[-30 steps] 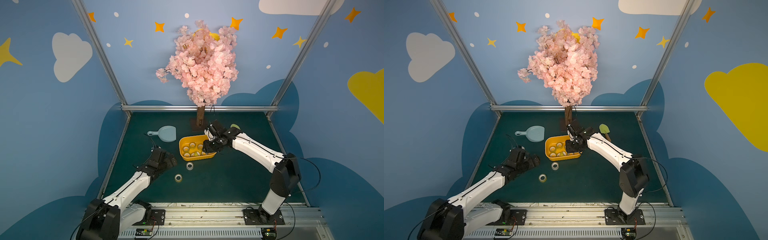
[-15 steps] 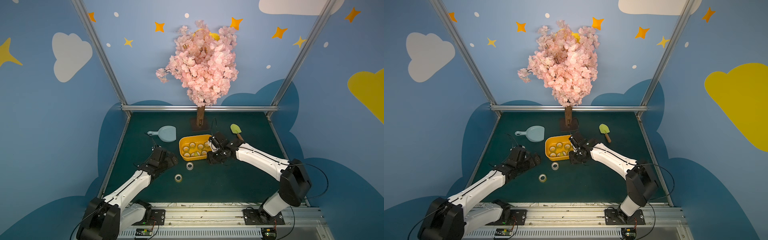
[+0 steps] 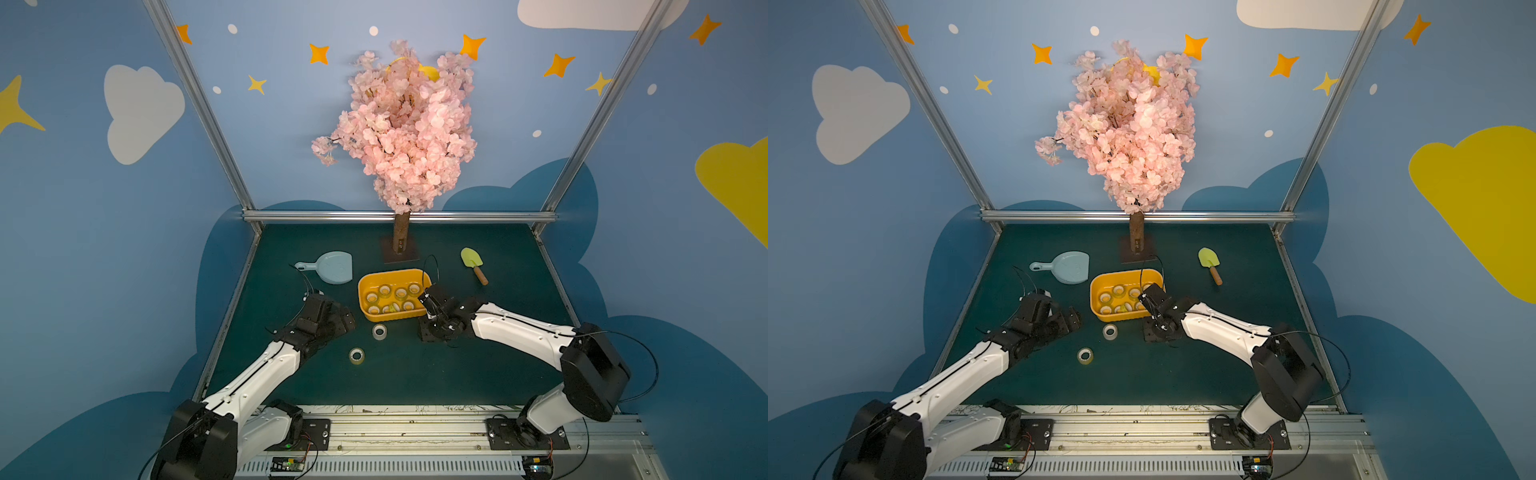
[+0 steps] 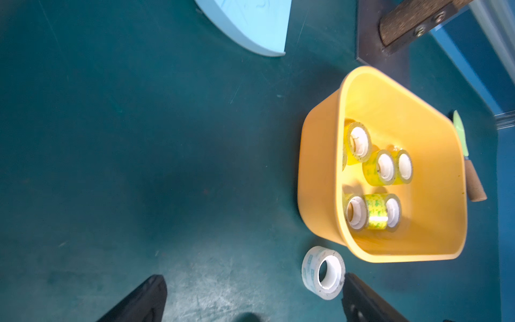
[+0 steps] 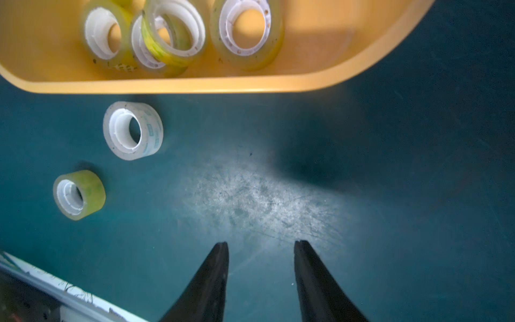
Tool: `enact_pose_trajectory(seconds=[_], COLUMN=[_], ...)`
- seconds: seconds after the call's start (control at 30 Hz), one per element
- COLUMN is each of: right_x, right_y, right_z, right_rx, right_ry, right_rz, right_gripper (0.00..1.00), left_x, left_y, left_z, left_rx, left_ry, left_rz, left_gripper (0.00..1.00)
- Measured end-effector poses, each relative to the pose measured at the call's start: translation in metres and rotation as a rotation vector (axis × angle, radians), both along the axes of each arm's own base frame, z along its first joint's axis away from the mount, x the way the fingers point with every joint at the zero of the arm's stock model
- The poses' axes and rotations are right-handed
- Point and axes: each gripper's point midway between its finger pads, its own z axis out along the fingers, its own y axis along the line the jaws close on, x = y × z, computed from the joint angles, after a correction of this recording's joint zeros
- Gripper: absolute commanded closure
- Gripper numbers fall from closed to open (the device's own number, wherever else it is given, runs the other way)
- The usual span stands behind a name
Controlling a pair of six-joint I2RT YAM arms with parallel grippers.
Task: Put the transparent tape into the storage box
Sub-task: Move the tape to the center of the board.
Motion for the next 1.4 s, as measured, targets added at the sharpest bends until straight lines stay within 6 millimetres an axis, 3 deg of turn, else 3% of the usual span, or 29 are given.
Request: enact_pose_trajectory(seconds=[0.13,0.27,0.5,0.8,0.97,1.13,1.4], right_x=[-0.004,-0.001,0.011,0.012,0.015,0.019,0.014], right_y=[-0.007,0.002,0.045,0.097,0.118,0.126,0.114], right_z=[-0.006,-0.003,0.004,-0.021,-0.023,-0.032,-0.044], right_rx=[0.002,0.025,0.072,0.071,0.075,0.052,-0.018], right_ry=[-0.020,-0.020,-0.016,0.054,0.059,0.082,0.119], right_rz=[-0.026,-0.019,0.029,0.078,0.091,0.076,0.046], right_gripper=[0.52,0.54,0.53,0.53,0.54,0.54,0.54], left_x=[0.008,0.009,-0.002,-0.006,-0.008,-0.012,-0.015], left_y=[-0.004,-0.003,0.006,0.008,0.007,0.008,0.009], left_z=[0.017,0.031,0.026,0.021,0.019,0.020,0.020], left_rx=[-0.022,-0.033,-0.014,-0.002,-0.003,0.000,0.003], left_ry=[-0.024,-0.074,-0.073,-0.048,-0.036,-0.035,-0.040], left_rz=[-0.009,-0.002,-0.001,-0.014,-0.024,-0.033,-0.039], left_gripper=[0.00,0.00,0.00,0.00,0.00,0.00,0.00])
